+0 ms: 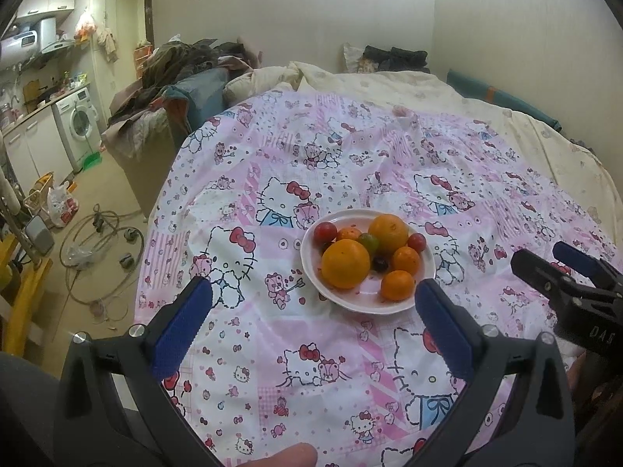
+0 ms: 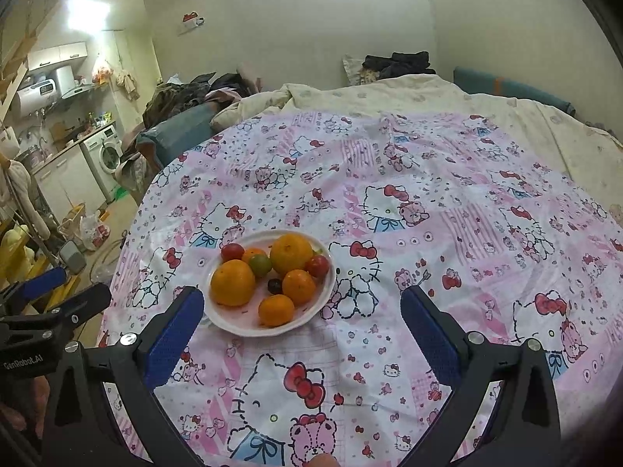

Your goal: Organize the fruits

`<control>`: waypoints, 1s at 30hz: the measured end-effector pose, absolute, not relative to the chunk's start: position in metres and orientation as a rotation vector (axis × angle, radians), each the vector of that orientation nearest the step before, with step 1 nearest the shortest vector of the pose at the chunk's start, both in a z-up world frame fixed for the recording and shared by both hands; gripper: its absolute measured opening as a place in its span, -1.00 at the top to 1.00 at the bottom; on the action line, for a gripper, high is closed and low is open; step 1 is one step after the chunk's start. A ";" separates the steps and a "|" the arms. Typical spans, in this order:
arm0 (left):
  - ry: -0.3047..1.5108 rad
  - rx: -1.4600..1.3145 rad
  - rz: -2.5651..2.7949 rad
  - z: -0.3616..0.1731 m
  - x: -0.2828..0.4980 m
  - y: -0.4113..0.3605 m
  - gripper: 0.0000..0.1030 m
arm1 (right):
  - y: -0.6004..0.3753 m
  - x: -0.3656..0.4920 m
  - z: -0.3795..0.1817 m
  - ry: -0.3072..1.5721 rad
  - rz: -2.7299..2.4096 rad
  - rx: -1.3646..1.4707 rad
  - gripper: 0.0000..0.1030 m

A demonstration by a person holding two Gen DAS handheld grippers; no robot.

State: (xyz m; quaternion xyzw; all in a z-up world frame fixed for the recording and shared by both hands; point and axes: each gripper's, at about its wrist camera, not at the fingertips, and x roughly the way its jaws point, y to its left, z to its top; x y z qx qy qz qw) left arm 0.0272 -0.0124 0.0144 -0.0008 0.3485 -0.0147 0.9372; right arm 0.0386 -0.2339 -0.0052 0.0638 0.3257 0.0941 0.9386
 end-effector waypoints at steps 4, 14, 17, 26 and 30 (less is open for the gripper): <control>0.711 -0.003 -0.029 0.014 0.027 -0.012 -0.99 | -0.238 0.039 -0.006 0.671 0.181 0.152 -1.00; 0.711 -0.001 -0.023 0.013 0.026 -0.010 -0.99 | -0.238 0.039 -0.006 0.674 0.176 0.154 -1.00; 0.710 0.000 -0.020 0.013 0.026 -0.010 -0.99 | -0.238 0.039 -0.006 0.673 0.176 0.153 -1.00; 0.710 0.000 -0.019 0.013 0.026 -0.010 -0.99 | -0.239 0.039 -0.006 0.675 0.182 0.162 -1.00; 0.711 0.002 -0.018 0.013 0.025 -0.009 -0.99 | -0.237 0.040 -0.006 0.679 0.187 0.165 -1.00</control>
